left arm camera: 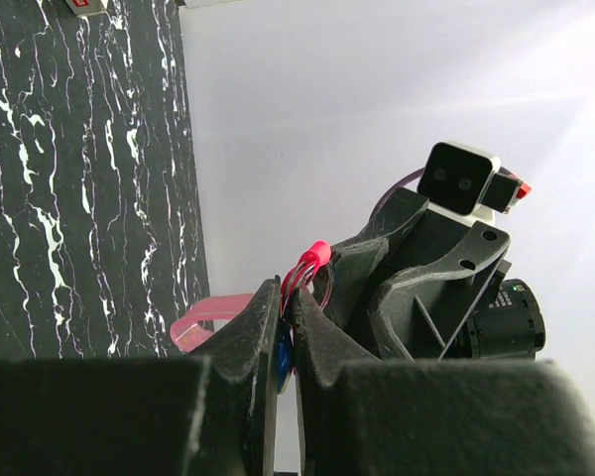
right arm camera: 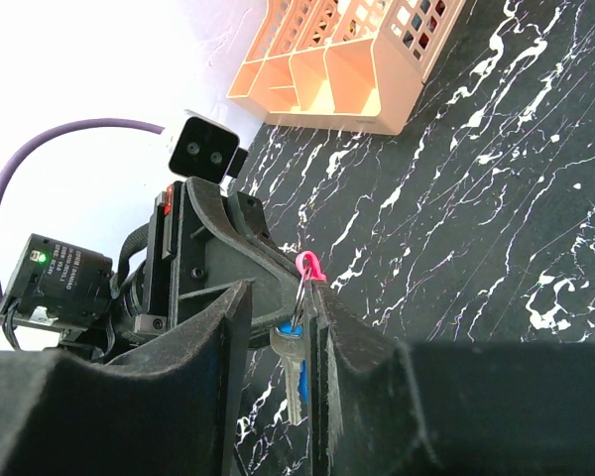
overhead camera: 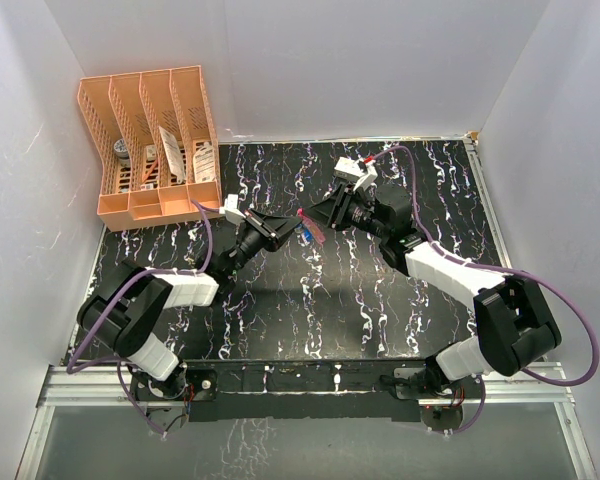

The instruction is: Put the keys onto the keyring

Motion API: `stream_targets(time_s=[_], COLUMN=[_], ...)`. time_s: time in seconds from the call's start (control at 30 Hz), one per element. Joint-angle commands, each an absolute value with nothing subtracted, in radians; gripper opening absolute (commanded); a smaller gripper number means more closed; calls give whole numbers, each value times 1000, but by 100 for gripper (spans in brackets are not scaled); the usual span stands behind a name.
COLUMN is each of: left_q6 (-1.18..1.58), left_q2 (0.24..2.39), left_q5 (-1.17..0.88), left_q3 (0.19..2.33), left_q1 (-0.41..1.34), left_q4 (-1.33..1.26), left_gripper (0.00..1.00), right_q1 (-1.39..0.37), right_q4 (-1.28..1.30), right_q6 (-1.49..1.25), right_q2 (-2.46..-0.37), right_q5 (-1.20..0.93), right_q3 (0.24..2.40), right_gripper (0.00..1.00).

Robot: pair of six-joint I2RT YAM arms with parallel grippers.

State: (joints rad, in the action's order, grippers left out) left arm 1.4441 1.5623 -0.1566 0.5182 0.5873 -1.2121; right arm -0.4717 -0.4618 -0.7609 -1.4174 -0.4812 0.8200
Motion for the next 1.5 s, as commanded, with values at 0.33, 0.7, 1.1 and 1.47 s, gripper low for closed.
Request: stream_targets(time_s=[0.33, 0.7, 1.1, 1.47], left_q6=[1450, 1454, 1436, 1415], left_q2=[1560, 1557, 1528, 1500], left_q5=[-149, -137, -133, -140], left_q3=[579, 582, 592, 576], left_q1=[597, 597, 597, 597], left_q4=[-1252, -1281, -1269, -1270], left_gripper=[0, 0, 0, 0], right_q1=[-471, -470, -463, -401], right_q4=[-548, -554, -568, -557], right_q6=[-778, -790, -809, -816], right_q2=[-1412, -1414, -1430, -1387], right_q5=[-492, -476, -480, -487], right_q3=[785, 772, 767, 757], right_gripper=[24, 24, 24, 28])
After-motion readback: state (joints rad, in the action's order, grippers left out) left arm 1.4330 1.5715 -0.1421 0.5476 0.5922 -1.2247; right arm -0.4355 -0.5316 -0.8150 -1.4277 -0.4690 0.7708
